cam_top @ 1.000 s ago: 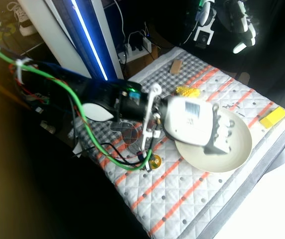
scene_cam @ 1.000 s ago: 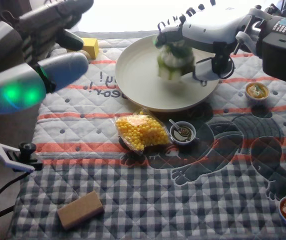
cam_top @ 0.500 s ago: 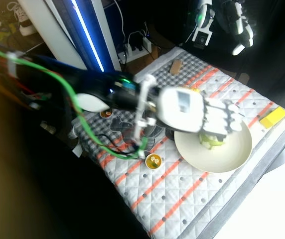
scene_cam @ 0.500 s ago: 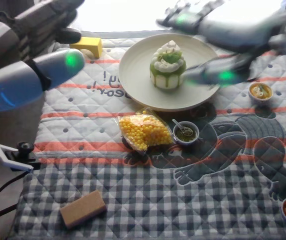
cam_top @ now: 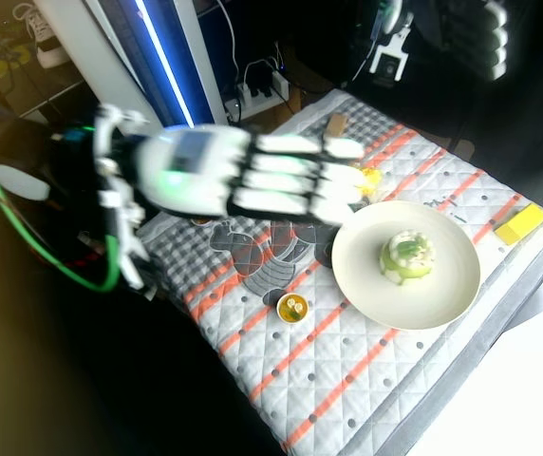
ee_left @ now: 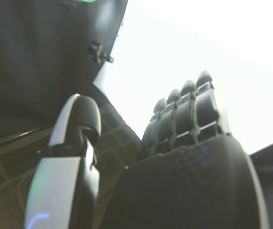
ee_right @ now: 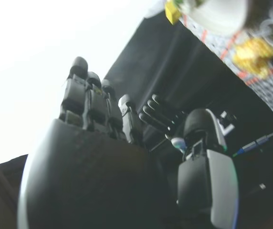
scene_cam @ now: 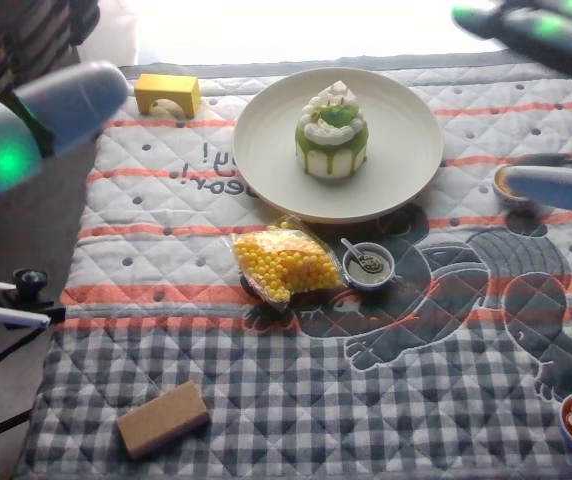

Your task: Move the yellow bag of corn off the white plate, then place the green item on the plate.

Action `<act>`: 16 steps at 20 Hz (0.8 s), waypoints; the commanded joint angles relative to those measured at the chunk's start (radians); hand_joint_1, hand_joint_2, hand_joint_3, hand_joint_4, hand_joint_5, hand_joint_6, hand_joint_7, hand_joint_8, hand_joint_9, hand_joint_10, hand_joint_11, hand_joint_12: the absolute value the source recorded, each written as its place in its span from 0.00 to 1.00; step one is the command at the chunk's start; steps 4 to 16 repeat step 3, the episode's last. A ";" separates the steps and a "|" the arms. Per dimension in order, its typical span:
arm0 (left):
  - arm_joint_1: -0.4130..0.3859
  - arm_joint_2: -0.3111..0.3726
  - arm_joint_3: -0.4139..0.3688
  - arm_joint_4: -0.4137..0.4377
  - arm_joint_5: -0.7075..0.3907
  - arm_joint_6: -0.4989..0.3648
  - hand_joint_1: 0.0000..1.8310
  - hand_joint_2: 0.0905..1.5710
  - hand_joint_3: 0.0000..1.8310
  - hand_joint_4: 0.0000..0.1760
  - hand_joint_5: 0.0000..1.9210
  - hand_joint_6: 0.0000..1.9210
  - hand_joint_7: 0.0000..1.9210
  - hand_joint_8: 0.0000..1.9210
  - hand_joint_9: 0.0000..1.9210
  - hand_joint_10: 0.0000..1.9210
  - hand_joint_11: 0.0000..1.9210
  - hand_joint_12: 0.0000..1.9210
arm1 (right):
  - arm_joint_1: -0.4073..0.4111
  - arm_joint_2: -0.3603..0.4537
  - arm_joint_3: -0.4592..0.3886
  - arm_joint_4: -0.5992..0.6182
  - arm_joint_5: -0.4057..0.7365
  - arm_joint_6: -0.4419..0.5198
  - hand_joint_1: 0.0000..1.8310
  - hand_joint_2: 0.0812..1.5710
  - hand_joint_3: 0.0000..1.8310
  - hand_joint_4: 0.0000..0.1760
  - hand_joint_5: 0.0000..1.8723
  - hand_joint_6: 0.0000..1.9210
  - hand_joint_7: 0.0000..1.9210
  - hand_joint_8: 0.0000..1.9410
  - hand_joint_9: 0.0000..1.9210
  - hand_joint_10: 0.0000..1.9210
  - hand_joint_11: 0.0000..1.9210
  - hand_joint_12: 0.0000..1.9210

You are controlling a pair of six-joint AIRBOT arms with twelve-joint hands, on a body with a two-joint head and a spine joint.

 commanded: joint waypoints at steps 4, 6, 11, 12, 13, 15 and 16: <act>-0.002 0.021 -0.002 -0.005 -0.175 -0.016 0.17 0.76 0.00 0.78 0.00 0.00 0.00 0.00 0.00 0.00 0.00 0.00 | -0.043 0.031 -0.028 0.042 0.275 -0.001 0.22 0.72 0.00 0.73 0.00 0.00 0.00 0.00 0.00 0.00 0.00 0.00; -0.002 0.021 -0.002 -0.005 -0.175 -0.016 0.17 0.76 0.00 0.78 0.00 0.00 0.00 0.00 0.00 0.00 0.00 0.00 | -0.043 0.031 -0.028 0.042 0.275 -0.001 0.22 0.72 0.00 0.73 0.00 0.00 0.00 0.00 0.00 0.00 0.00 0.00; -0.002 0.021 -0.002 -0.005 -0.175 -0.016 0.17 0.76 0.00 0.78 0.00 0.00 0.00 0.00 0.00 0.00 0.00 0.00 | -0.043 0.031 -0.028 0.042 0.275 -0.001 0.22 0.72 0.00 0.73 0.00 0.00 0.00 0.00 0.00 0.00 0.00 0.00; -0.002 0.021 -0.002 -0.005 -0.175 -0.016 0.17 0.76 0.00 0.78 0.00 0.00 0.00 0.00 0.00 0.00 0.00 0.00 | -0.043 0.031 -0.028 0.042 0.275 -0.001 0.22 0.72 0.00 0.73 0.00 0.00 0.00 0.00 0.00 0.00 0.00 0.00; -0.002 0.021 -0.002 -0.005 -0.175 -0.016 0.17 0.76 0.00 0.78 0.00 0.00 0.00 0.00 0.00 0.00 0.00 0.00 | -0.043 0.031 -0.028 0.042 0.275 -0.001 0.22 0.72 0.00 0.73 0.00 0.00 0.00 0.00 0.00 0.00 0.00 0.00; -0.002 0.021 -0.002 -0.005 -0.175 -0.016 0.17 0.76 0.00 0.78 0.00 0.00 0.00 0.00 0.00 0.00 0.00 0.00 | -0.043 0.031 -0.028 0.042 0.275 -0.001 0.22 0.72 0.00 0.73 0.00 0.00 0.00 0.00 0.00 0.00 0.00 0.00; -0.002 0.021 -0.002 -0.005 -0.175 -0.016 0.17 0.76 0.00 0.78 0.00 0.00 0.00 0.00 0.00 0.00 0.00 0.00 | -0.043 0.031 -0.028 0.042 0.275 -0.001 0.22 0.72 0.00 0.73 0.00 0.00 0.00 0.00 0.00 0.00 0.00 0.00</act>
